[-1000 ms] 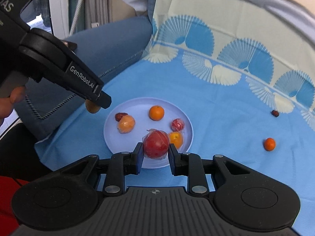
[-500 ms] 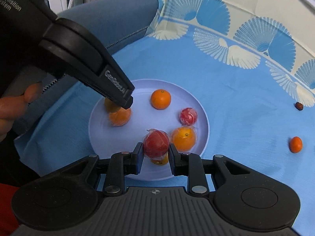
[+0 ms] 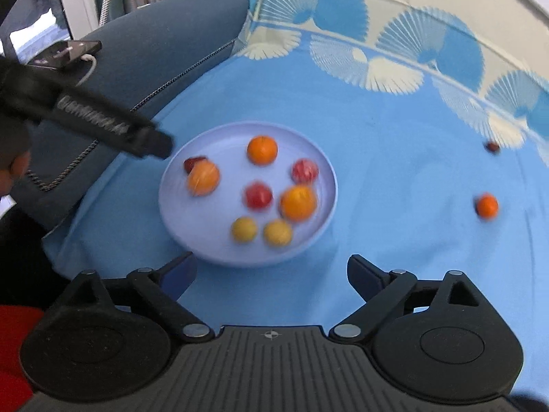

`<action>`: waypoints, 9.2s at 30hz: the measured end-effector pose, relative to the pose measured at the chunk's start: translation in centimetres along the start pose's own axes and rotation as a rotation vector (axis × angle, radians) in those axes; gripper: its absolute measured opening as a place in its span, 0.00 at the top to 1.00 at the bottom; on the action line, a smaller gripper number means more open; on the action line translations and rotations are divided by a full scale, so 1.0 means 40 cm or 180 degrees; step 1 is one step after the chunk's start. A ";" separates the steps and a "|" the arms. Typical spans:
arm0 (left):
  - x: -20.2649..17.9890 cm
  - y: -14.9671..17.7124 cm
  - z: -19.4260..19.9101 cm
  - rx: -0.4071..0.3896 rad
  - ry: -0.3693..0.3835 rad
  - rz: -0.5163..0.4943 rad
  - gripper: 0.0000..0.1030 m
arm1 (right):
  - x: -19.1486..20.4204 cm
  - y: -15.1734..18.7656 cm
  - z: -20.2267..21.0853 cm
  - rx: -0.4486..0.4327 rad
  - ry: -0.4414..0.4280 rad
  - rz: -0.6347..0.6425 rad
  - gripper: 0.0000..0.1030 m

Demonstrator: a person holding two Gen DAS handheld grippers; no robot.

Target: Organize fruits

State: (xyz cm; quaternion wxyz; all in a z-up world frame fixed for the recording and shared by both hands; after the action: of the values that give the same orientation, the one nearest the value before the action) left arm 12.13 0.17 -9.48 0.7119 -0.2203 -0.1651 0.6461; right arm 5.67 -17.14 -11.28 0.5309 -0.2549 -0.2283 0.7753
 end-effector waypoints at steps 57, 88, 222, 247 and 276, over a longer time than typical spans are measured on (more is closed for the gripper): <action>-0.052 0.178 0.322 -0.0415 0.0159 0.0001 0.00 | 0.066 0.159 0.394 -0.0831 0.0956 -0.0111 0.01; -0.237 0.085 0.198 -0.0228 0.0280 -0.0239 0.00 | -0.204 0.225 0.320 -0.0602 0.1341 -0.0841 0.01; -0.019 0.107 0.312 -0.0337 0.0761 0.0129 0.69 | 0.018 0.076 0.403 -0.1058 0.0787 -0.0400 0.66; -0.012 0.041 0.161 -0.0017 0.0546 0.0287 0.69 | -0.019 0.035 0.229 -0.0755 0.0519 -0.0347 0.67; -0.061 -0.107 -0.209 0.0279 0.0362 0.0051 0.67 | -0.009 -0.078 -0.157 -0.0286 -0.0075 0.0126 0.65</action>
State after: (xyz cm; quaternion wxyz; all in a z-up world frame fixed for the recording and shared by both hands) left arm 19.82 -3.39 -14.20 0.7239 -0.2265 -0.0941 0.6448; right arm 11.98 -15.93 -14.08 0.5008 -0.2737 -0.2640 0.7775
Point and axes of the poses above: each gripper's, at about its wrist camera, not at the fingertips, and z roughly against the way its jaws point, x to its left, y to its underside, the point moved 3 cm from there along -z, roughly the way its jaws point, and after that the axes turned 15 degrees about z, right-handed, at the moved point
